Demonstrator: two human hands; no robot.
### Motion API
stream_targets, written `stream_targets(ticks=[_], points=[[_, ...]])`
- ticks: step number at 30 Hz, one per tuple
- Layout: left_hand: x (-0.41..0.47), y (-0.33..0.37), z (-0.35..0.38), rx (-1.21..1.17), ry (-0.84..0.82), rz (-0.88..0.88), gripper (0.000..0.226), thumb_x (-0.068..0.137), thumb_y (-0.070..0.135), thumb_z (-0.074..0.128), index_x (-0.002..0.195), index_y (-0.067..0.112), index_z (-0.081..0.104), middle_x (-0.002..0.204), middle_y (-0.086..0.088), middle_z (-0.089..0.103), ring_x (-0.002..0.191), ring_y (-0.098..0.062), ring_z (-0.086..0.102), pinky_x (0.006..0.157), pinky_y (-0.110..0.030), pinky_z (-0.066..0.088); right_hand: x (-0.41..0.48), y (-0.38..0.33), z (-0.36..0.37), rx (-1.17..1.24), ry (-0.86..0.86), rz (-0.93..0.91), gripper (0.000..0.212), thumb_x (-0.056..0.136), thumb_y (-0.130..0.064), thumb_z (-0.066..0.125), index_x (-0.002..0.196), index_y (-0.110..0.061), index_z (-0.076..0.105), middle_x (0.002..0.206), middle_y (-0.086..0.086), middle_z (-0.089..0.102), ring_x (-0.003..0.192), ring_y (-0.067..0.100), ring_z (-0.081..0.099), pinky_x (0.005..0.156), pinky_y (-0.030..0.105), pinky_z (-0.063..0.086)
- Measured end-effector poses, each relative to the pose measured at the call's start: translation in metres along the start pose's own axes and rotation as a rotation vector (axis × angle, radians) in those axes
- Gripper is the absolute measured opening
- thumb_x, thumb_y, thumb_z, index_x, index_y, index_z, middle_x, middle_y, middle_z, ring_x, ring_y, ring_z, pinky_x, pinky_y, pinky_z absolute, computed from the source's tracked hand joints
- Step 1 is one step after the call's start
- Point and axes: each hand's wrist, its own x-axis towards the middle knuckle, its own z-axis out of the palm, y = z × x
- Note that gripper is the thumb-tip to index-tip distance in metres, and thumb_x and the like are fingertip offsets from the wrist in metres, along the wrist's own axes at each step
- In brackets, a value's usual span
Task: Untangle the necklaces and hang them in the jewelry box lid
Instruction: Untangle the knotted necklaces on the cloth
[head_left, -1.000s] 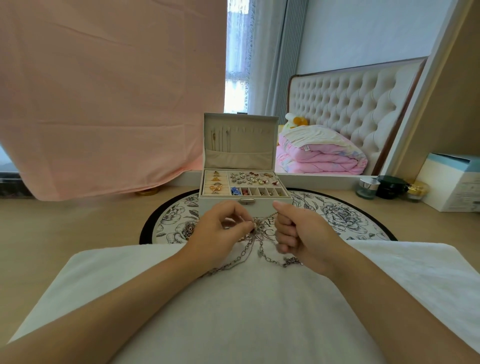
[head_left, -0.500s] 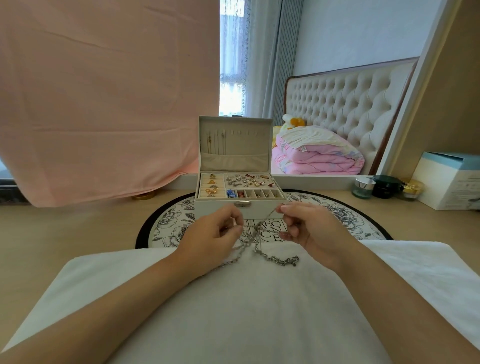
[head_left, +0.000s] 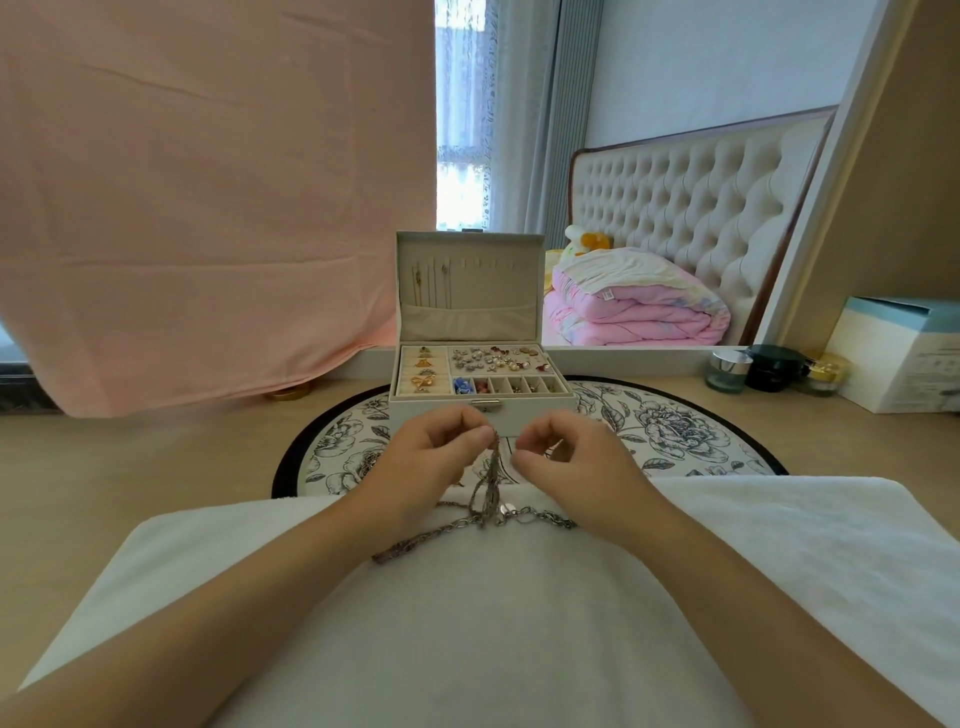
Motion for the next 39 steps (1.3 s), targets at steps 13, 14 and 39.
stream_targets(ticks=[13,14,39], points=[[0.003,0.013,-0.009,-0.199,0.154,-0.034,0.031,0.099,0.001,0.042,0.071,0.013,0.046,0.053,0.007,0.03,0.046,-0.011,0.022,0.043,-0.019,0.02,0.001,0.002,0.004,-0.029,-0.172,0.096,0.012,0.082,-0.015,0.08,0.089,-0.025,0.078,0.073,-0.009,0.073,0.061,0.0,0.062,0.063,0.019,0.052],[0.004,0.014,-0.012,-0.187,0.166,-0.022,0.03,0.099,0.004,0.046,0.071,0.013,0.048,0.052,0.006,0.029,0.046,-0.011,0.021,0.043,-0.02,0.02,0.002,0.003,0.003,-0.052,-0.176,0.106,0.014,0.086,-0.015,0.076,0.093,-0.027,0.078,0.075,-0.009,0.073,0.061,-0.001,0.061,0.06,0.015,0.049],[0.013,0.015,-0.044,0.544,0.561,0.373,0.025,0.103,0.024,0.05,0.081,0.018,0.057,0.061,0.001,0.051,0.055,-0.011,0.043,0.051,-0.029,0.034,0.008,0.011,-0.006,-0.116,-0.234,0.11,0.01,0.09,-0.032,0.073,0.084,-0.025,0.076,0.071,-0.004,0.072,0.057,0.005,0.056,0.06,0.024,0.048]])
